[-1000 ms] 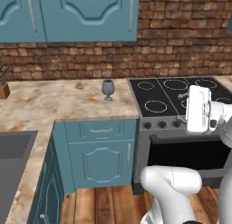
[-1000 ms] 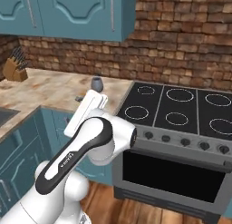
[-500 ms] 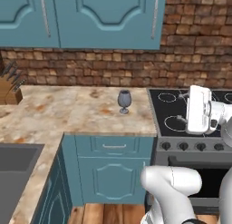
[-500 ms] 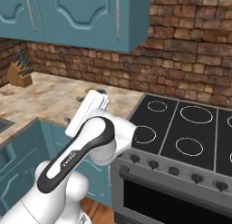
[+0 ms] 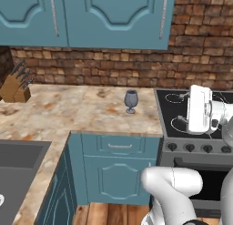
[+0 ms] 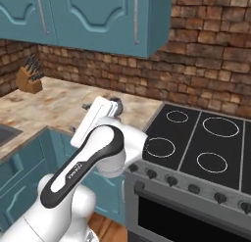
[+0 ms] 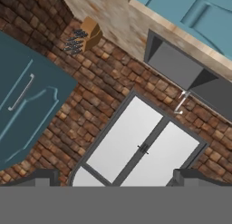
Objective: Retrieve the wine glasses from the counter and place one next to each plate.
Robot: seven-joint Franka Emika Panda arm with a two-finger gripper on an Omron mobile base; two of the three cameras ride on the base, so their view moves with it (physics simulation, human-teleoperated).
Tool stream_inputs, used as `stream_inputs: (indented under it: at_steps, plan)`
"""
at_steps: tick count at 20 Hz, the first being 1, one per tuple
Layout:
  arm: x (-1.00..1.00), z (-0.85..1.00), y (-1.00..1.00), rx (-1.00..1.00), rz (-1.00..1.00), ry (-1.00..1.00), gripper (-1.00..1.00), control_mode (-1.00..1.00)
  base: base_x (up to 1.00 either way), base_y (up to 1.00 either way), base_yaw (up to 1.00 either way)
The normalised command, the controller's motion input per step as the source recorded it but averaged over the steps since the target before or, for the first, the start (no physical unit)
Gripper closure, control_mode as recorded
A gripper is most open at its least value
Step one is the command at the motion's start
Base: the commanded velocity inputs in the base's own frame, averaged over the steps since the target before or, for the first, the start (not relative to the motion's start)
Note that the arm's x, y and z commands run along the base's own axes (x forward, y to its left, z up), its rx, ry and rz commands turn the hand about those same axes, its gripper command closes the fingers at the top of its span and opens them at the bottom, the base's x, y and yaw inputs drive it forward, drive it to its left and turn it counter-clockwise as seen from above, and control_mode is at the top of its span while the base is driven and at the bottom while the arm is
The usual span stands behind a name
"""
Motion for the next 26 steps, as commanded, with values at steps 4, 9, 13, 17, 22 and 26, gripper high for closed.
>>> stream_inputs:
  at_steps: [4,9,13,17,22,26]
  plan:
    - [0.0,0.0,0.0,0.0,0.0,0.0,-1.0,1.0,0.0,0.62,0.0]
    - [0.0,0.0,0.0,0.0,0.0,0.0,-1.0,1.0,0.01,0.42,0.0]
    - [0.0,0.0,0.0,0.0,0.0,0.0,-1.0,1.0,0.13,0.0,-0.06]
    - [0.0,0.0,0.0,0.0,0.0,0.0,-1.0,1.0,0.19,0.04,-0.18]
    - [0.0,0.0,0.0,0.0,0.0,0.0,-1.0,1.0,0.37,0.21,-0.37]
    - [0.0,0.0,0.0,0.0,0.0,0.0,-1.0,1.0,0.45,0.27,-0.35]
